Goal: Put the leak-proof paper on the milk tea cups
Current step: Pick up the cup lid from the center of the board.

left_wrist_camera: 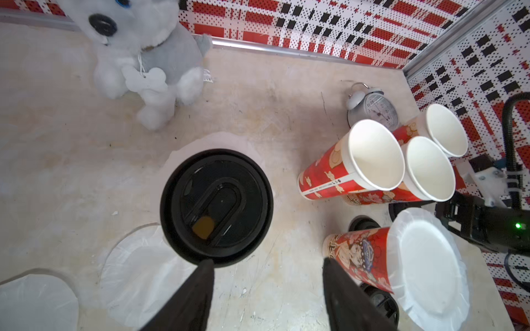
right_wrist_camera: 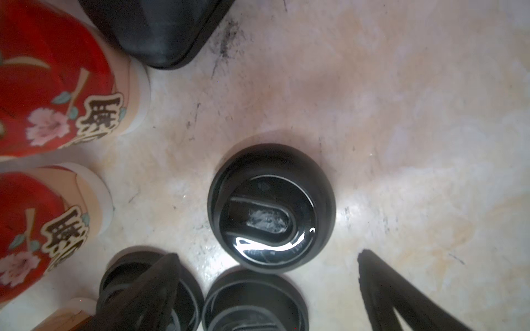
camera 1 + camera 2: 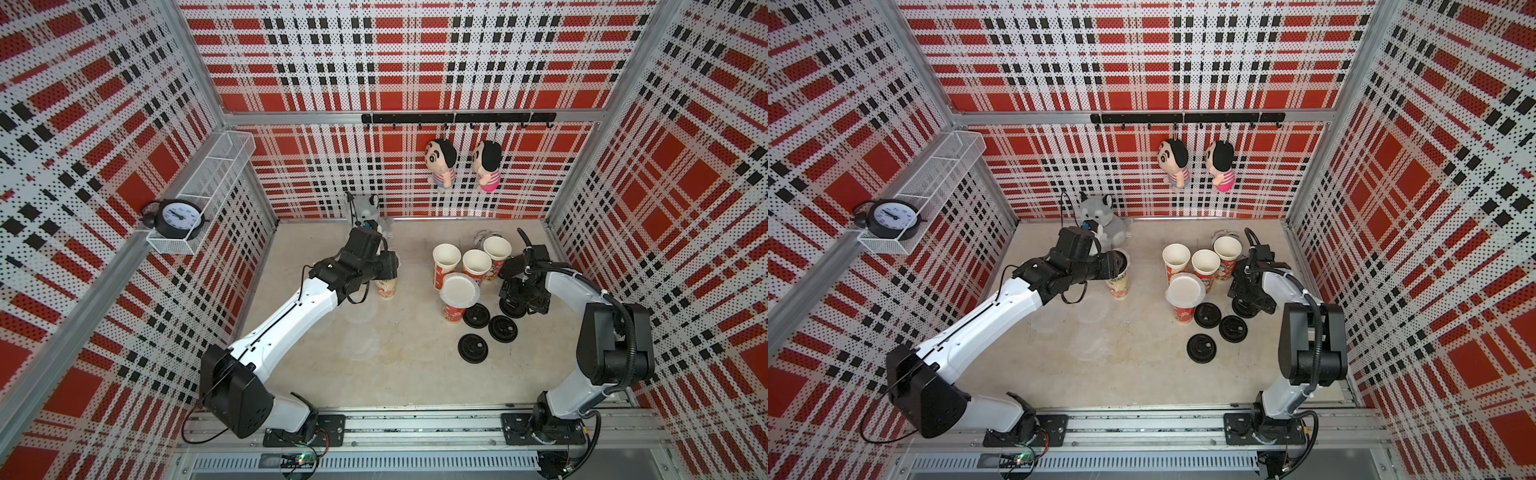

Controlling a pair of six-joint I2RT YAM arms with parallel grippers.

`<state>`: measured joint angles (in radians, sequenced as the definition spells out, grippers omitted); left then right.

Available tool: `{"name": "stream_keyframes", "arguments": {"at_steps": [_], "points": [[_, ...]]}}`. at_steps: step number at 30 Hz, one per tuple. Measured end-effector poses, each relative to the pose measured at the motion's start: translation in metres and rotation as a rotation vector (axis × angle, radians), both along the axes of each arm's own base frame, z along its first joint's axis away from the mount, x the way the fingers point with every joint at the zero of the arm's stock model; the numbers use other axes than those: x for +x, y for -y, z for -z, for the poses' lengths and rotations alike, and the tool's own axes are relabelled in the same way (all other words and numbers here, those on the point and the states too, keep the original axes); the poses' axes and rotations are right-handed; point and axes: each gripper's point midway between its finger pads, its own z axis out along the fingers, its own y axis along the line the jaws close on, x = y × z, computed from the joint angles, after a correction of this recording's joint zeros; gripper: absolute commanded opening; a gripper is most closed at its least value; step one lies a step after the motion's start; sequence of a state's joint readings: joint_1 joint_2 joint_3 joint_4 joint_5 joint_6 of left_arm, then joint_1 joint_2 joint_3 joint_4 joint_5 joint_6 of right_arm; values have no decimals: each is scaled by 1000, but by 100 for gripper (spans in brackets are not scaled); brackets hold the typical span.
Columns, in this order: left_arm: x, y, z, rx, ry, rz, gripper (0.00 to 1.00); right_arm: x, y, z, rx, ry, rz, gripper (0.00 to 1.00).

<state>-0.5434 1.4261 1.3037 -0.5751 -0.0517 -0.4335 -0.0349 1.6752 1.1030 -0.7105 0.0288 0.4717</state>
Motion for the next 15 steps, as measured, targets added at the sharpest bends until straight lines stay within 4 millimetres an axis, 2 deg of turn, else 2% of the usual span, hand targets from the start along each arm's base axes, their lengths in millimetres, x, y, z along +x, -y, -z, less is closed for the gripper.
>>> {"name": "stream_keyframes", "arguments": {"at_steps": [15], "points": [[5, 2, 3, -21, 4, 25, 61, 6, 2, 27, -5, -40, 10, 85]]}}
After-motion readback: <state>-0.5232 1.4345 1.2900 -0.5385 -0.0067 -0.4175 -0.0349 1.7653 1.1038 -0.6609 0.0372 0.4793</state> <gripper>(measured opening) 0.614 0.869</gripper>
